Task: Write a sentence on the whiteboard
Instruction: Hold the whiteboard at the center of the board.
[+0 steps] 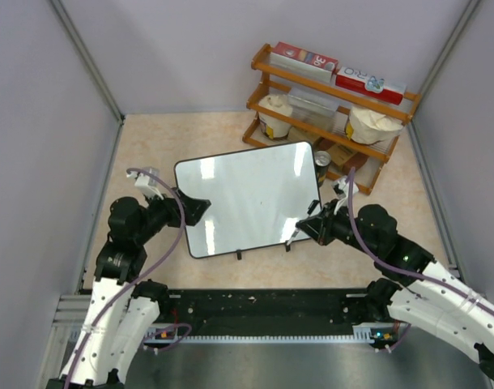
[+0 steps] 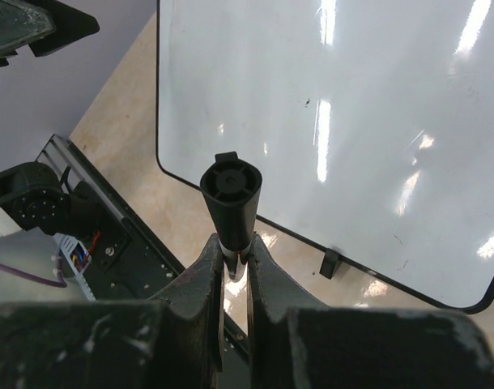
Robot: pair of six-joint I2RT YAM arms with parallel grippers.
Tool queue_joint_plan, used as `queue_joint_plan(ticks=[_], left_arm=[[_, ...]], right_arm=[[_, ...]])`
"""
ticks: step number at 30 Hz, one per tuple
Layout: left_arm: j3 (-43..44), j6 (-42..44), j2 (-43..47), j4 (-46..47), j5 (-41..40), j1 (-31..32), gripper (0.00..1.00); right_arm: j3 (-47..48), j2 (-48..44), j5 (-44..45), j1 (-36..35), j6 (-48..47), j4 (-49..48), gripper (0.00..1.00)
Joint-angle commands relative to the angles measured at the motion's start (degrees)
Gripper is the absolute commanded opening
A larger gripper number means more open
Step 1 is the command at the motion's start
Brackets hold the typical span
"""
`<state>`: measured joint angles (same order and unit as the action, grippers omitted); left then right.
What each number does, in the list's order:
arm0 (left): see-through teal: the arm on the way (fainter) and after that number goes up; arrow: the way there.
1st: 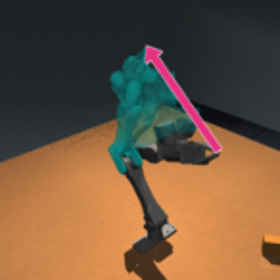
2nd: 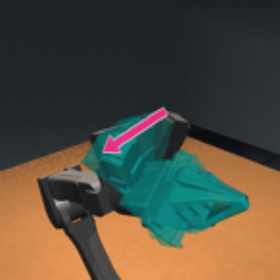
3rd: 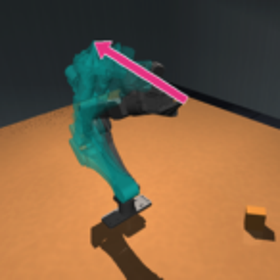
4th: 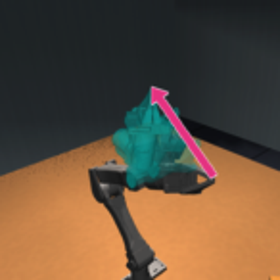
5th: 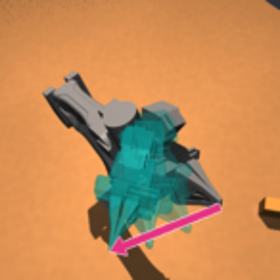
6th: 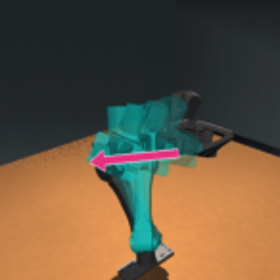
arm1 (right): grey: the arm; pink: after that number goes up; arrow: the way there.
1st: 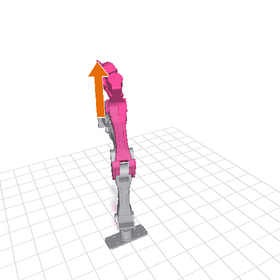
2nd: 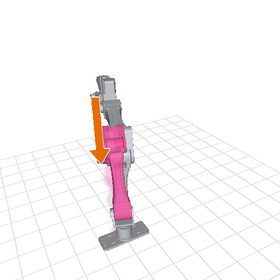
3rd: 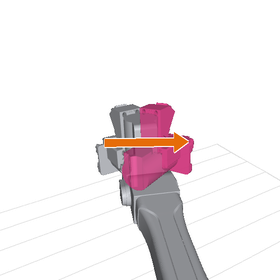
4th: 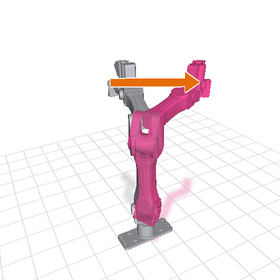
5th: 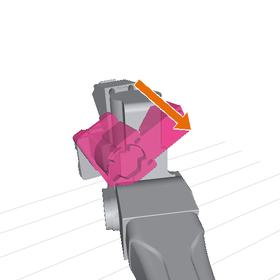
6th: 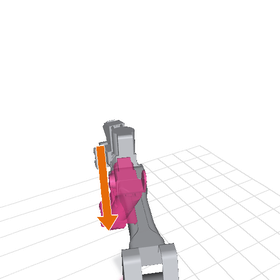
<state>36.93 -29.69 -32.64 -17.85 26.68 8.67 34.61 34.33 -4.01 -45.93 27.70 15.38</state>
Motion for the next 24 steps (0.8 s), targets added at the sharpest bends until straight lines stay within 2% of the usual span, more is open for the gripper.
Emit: queue_joint_plan(ticks=[1,4,8,15,20,24], left_arm=[[2.18,6.04,2.94,-7.09,-10.93,-0.32,0.99],[2.45,6.75,2.32,-8.96,-15.84,-0.32,0.99],[2.45,6.14,-2.93,-11.77,-21.31,-0.32,0.99],[0.78,2.54,-8.31,-7.31,-22.2,-1.28,0.99],[-2.38,0.6,-9.1,-1.85,-17.9,-6.19,0.99],[-5.54,-0.62,-9.81,5.09,-6.59,-11.73,0.97]], right_arm=[[2.04,0.65,-0.65,0.58,0.6,-3.33,0.0],[2.13,1.79,-1.09,0.58,0.51,-4.21,0.0],[2.04,2.41,-1.7,0.58,0.68,-5.09,0.0],[1.86,2.41,-2.14,1.02,0.69,-5.36,0.0],[1.86,2.68,-2.84,1.81,0.42,-5.44,0.0],[2.04,2.76,-3.99,2.78,0.16,-5.53,0.0]])
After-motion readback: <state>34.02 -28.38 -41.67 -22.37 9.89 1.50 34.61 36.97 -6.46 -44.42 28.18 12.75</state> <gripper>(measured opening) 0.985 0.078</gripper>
